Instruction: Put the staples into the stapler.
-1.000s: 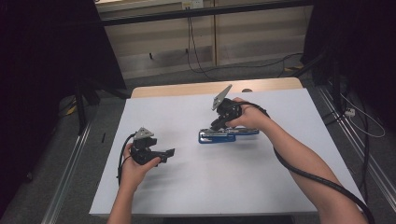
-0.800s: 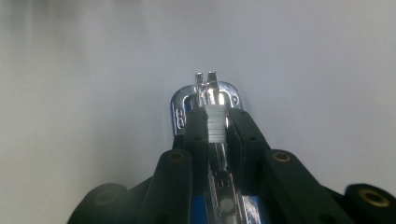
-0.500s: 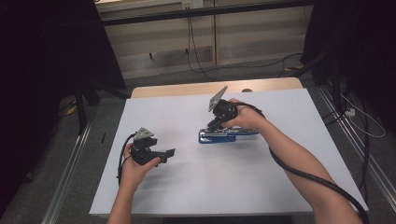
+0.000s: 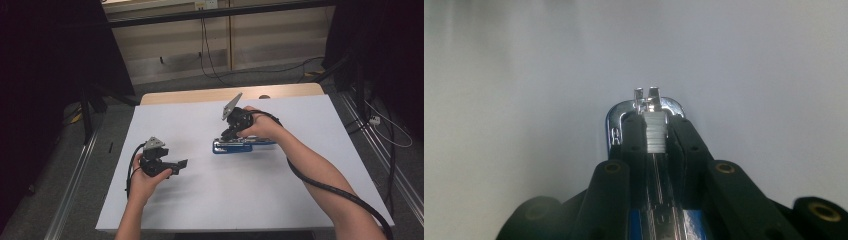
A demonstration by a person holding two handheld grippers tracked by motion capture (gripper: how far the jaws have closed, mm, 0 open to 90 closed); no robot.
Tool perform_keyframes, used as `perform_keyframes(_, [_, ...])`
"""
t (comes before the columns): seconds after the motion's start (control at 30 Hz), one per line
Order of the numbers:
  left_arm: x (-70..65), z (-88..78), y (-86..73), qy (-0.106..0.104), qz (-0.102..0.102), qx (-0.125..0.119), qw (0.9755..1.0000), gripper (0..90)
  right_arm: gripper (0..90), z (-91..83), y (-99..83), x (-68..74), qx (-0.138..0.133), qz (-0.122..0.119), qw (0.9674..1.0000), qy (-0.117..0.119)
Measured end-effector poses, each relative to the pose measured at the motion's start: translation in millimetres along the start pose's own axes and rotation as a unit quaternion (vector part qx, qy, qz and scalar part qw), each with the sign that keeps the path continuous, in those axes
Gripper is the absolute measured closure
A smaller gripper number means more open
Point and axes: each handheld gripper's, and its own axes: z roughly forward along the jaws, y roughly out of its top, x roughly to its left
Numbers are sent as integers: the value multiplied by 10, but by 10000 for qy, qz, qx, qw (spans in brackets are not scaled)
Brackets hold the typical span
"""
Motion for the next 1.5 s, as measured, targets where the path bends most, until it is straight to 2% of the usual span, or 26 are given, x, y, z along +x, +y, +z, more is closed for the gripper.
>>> perform_keyframes(1.5, [5, 15, -9, 15, 6, 39, 10000, 88, 794, 74, -3, -7, 41, -252, 9997, 56])
